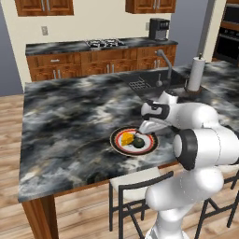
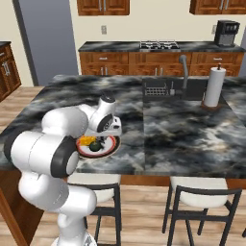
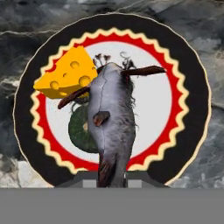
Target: Take the cheese, fish, and squash from the fridge and place them on the plate on the dining counter to create an appetizer plate.
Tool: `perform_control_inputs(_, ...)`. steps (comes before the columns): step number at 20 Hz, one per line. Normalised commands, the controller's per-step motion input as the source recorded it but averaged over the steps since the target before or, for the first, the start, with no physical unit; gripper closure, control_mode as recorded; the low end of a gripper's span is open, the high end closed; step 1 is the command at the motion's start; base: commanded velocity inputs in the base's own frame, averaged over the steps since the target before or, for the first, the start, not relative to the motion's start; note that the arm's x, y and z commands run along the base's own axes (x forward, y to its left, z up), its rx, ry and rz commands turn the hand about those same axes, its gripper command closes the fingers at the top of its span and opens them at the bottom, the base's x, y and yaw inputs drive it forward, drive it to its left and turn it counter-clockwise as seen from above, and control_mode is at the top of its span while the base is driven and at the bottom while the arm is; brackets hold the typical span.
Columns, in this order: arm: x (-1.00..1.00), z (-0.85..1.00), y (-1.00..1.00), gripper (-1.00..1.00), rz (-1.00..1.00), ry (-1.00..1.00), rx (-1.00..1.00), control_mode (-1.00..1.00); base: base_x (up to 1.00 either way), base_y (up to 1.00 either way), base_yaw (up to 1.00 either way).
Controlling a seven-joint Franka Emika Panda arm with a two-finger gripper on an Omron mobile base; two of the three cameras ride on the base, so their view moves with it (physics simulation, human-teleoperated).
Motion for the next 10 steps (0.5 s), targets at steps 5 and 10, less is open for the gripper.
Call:
perform_control_inputs(5,0.30,-0.31,0.00,1.00,0.00,0.00,0.00,-1.00,0.00,0.00,0.00)
perform_control_inputs(10,0.30,-0.30,0.00,1.00,0.00,0.00,0.00,-1.00,0.00,0.00,0.00)
